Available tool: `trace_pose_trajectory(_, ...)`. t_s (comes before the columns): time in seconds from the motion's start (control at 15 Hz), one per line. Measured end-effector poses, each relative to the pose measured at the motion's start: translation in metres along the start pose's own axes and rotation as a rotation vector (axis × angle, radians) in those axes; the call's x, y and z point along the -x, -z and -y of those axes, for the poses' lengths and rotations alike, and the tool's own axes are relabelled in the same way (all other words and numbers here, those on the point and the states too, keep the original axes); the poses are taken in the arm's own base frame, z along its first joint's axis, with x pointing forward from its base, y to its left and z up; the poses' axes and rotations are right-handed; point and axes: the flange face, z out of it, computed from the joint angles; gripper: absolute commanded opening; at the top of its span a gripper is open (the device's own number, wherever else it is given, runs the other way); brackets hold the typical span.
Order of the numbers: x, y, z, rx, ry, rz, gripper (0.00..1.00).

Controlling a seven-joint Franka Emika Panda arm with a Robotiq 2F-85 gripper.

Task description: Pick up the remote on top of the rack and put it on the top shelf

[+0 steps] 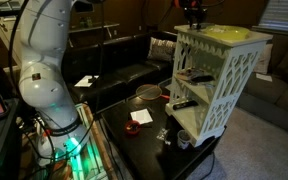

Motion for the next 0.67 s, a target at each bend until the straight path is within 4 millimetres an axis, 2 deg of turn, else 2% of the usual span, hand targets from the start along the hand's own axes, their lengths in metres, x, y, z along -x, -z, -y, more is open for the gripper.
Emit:
trace_pose_trajectory(0.07,-0.001,0.001,-0.001,0.003,-0.005,-0.003,0.20)
trace_pose_trajectory(0.47,-0.003,0.006,-0.004,0.014,-0.031,-0.017,0.20)
trace_pose_trajectory(0.67,-0.003,0.035,-0.001,-0.005,-0.017,-0.052,0.20)
